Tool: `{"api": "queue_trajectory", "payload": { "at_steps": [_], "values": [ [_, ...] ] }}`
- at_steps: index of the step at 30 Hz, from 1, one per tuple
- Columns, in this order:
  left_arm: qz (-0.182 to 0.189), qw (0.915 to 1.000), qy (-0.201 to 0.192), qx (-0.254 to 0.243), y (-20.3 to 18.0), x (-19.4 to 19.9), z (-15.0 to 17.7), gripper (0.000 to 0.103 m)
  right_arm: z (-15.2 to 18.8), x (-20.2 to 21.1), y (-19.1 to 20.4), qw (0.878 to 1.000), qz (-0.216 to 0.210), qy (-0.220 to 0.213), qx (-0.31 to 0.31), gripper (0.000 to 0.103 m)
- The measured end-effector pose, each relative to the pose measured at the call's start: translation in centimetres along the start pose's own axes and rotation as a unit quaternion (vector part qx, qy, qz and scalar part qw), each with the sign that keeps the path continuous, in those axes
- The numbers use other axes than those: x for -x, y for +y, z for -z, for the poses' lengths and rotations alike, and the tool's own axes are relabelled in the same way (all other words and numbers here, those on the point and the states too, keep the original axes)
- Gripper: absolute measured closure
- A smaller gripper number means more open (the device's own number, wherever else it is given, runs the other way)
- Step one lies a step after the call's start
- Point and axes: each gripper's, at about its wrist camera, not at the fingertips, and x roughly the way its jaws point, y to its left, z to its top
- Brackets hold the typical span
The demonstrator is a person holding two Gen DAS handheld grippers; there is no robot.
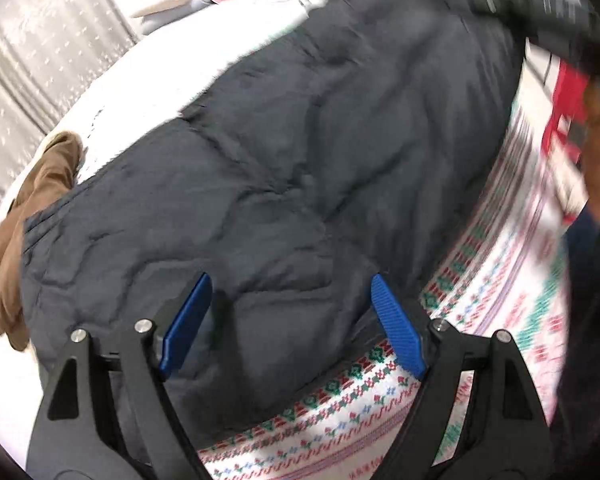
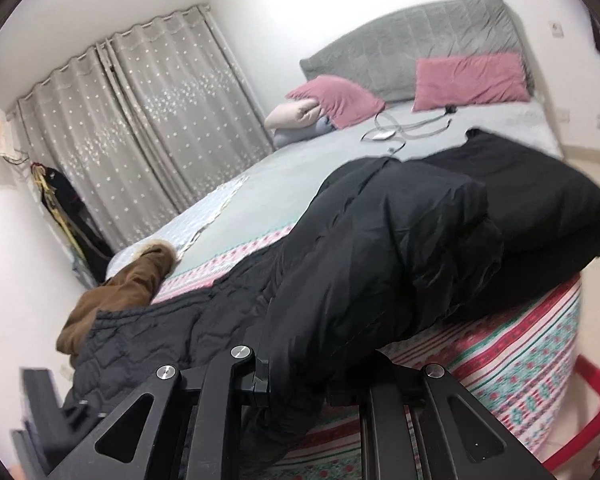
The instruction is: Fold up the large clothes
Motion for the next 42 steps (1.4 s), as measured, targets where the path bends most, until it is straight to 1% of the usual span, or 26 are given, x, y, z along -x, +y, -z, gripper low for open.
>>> {"api": "queue_trajectory", "payload": {
  "at_steps": [2,3,5,7,9,11,13,15,17,18,19,21,23,25,26,28,30,31,32,34,36,39,41,42],
  "values": [
    [-0.014,0.9994,-0.013,0.028,2.1,1.1,0.3,0.021,-0.5,0.4,-0.6,1.000,0.011,-0.006,-0.002,0.088],
    [-0.021,0.9987,-0.014,0.044,3.2,1.3,0.7,0.021,-0.8,0.6,-1.1,1.000,0.017,-0.007,-0.006,0.088],
    [-0.027,0.9965,-0.009,0.078,5.2,1.4,1.6,0.021,-1.2,1.0,-1.9,1.000,0.028,-0.011,-0.010,0.088],
    [-0.028,0.9922,-0.001,0.121,7.7,1.2,2.7,0.021,-1.7,1.4,-2.6,0.999,0.043,-0.017,-0.011,0.088],
    [-0.039,0.9859,0.004,0.162,9.8,1.3,4.1,0.021,-2.0,1.8,-2.8,0.998,0.052,-0.024,-0.009,0.088],
    [-0.049,0.9796,0.001,0.195,12.1,1.5,5.4,0.021,-2.0,2.1,-2.5,0.998,0.055,-0.031,-0.007,0.088],
    [-0.038,0.9731,-0.003,0.227,13.9,1.9,6.9,0.021,-1.7,2.5,-1.6,0.998,0.054,-0.037,0.006,0.088],
    [-0.019,0.9635,-0.002,0.267,15.3,2.0,8.5,0.021,-1.6,2.8,-0.2,0.997,0.054,-0.047,0.027,0.088],
    [-0.002,0.9581,0.004,0.286,15.5,1.7,9.5,0.022,-1.5,3.1,1.0,0.996,0.048,-0.057,0.044,0.088],
    [0.006,0.9581,0.005,0.286,15.4,1.4,9.8,0.027,-1.6,3.2,1.6,0.996,0.042,-0.059,0.050,0.088],
    [0.009,0.9589,0.008,0.284,14.8,1.4,10.3,0.028,-1.6,3.2,2.1,0.996,0.035,-0.060,0.053,0.088],
    [0.015,0.9609,0.011,0.276,14.2,0.7,10.4,0.028,-1.7,3.6,3.8,0.995,0.014,-0.063,0.070,0.088],
    [0.018,0.9607,0.013,0.277,13.6,0.3,10.2,0.028,-1.7,3.9,5.7,0.993,-0.001,-0.069,0.096,0.088],
    [0.034,0.9565,0.010,0.290,13.6,0.3,10.0,0.028,-1.4,4.2,8.1,0.988,-0.021,-0.079,0.128,0.088],
    [0.044,0.9527,0.006,0.301,14.0,0.3,10.0,0.028,-1.2,4.4,9.2,0.986,-0.028,-0.083,0.144,0.088],
    [0.061,0.9455,-0.004,0.320,14.4,0.6,9.7,0.028,-0.4,4.7,11.9,0.977,-0.043,-0.094,0.185,0.088],
    [0.077,0.9401,-0.012,0.332,14.9,0.7,9.5,0.028,0.8,5.0,15.1,0.965,-0.062,-0.100,0.234,0.088],
    [0.084,0.9378,-0.015,0.336,15.2,0.8,9.6,0.028,1.2,4.9,16.3,0.960,-0.069,-0.100,0.250,0.088],
    [0.091,0.9354,-0.016,0.341,15.6,0.9,9.8,0.028,2.0,4.8,18.0,0.953,-0.078,-0.097,0.275,0.088],
    [0.107,0.9262,-0.024,0.361,16.6,1.5,10.4,0.028,3.5,4.1,20.8,0.940,-0.091,-0.089,0.317,0.087],
    [0.125,0.9086,-0.045,0.396,18.7,2.7,11.6,0.029,5.6,2.6,23.8,0.924,-0.097,-0.073,0.362,0.087],
    [0.125,0.8890,-0.073,0.434,21.5,4.7,13.2,0.028,8.7,0.3,26.8,0.906,-0.102,-0.035,0.409,0.088],
    [0.122,0.8748,-0.091,0.460,23.3,6.0,14.5,0.029,11.3,-0.7,28.1,0.889,-0.102,-0.017,0.446,0.088],
    [0.125,0.8685,-0.097,0.470,24.0,6.4,14.9,0.028,12.8,-1.2,28.9,0.877,-0.105,-0.008,0.469,0.088]
  ]
}}
